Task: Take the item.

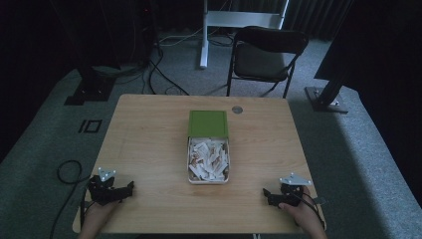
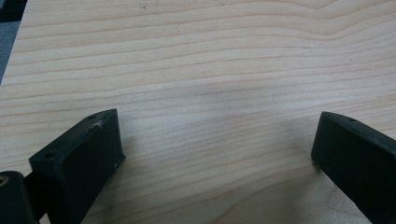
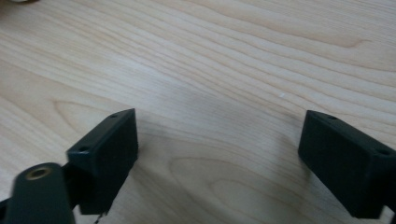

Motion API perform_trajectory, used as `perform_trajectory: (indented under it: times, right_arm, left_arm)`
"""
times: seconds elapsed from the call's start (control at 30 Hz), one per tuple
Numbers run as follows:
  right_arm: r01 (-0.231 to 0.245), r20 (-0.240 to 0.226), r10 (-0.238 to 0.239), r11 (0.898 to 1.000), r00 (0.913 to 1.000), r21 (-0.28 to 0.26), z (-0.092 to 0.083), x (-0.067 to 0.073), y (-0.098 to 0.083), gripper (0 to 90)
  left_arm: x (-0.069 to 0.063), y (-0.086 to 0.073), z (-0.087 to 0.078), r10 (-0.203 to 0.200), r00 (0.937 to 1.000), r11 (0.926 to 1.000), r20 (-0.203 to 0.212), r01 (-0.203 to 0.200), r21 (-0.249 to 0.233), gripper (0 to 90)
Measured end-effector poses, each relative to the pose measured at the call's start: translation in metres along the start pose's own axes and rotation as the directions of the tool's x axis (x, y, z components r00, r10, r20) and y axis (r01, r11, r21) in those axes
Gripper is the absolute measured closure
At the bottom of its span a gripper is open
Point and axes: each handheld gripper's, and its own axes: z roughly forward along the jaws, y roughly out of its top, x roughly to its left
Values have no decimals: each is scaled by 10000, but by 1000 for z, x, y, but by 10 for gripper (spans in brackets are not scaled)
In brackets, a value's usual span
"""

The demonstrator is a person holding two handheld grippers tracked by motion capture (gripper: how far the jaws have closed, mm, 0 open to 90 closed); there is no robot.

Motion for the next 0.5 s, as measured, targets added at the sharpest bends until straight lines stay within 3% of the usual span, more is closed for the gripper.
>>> perform_trajectory:
  times: [0.07, 0.23, 0.5]
  right_arm:
    - [-106, -274, 105, 9999, 9996, -41, -1, 2, 3, 140]
    - [-129, -371, 123, 9998, 9992, -167, -2, 5, 11, 140]
    - [-39, -243, 28, 9988, 9997, -483, -7, 6, 31, 144]
  left_arm:
    - [0, 0, 0, 4, 10000, 10000, 1, -4, 4, 27]
    - [0, 0, 0, 2, 10000, 10000, 0, -2, 2, 27]
    - [0, 0, 0, -2, 10000, 10000, 0, 2, 0, 27]
